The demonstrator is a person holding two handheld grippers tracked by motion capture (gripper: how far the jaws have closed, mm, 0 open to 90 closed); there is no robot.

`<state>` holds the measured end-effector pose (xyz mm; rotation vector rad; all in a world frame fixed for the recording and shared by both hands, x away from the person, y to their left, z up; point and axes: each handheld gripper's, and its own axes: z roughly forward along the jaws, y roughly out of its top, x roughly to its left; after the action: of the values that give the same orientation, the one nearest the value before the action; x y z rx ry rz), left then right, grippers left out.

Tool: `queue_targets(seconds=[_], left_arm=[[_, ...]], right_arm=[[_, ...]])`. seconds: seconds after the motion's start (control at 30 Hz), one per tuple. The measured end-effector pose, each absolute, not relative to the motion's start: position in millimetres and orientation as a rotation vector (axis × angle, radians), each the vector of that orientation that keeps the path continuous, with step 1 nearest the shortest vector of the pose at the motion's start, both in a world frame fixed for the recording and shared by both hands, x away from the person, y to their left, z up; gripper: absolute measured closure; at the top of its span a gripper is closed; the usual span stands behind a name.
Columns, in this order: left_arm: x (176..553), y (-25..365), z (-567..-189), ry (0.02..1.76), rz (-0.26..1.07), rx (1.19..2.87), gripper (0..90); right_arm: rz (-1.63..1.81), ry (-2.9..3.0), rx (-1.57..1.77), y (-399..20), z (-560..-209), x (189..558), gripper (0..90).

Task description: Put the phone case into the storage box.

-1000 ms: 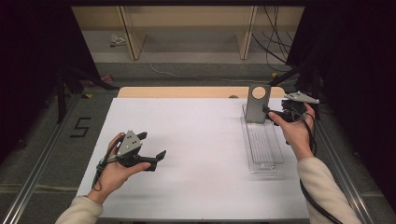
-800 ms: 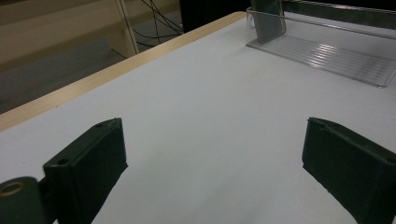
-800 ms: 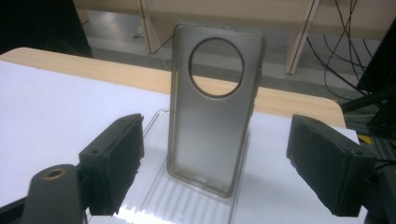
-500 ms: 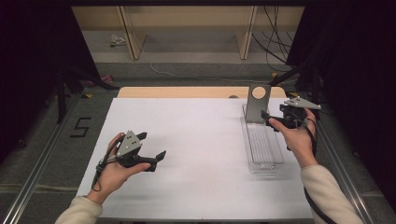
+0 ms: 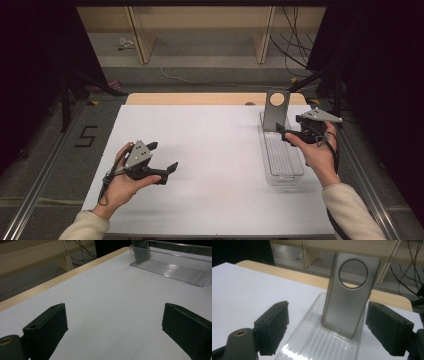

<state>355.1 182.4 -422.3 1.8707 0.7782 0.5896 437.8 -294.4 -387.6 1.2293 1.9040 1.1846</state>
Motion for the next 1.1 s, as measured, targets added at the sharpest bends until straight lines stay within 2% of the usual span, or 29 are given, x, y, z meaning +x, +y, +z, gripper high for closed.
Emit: queue_targets(seconds=[1.1], left_arm=[[345.5, 181.9, -423.1, 0.765, 0.569, 1.88, 5.4]], right_arm=[[1.258, 1.984, 1.171, -297.9, -394.3, 398.6, 19.4]])
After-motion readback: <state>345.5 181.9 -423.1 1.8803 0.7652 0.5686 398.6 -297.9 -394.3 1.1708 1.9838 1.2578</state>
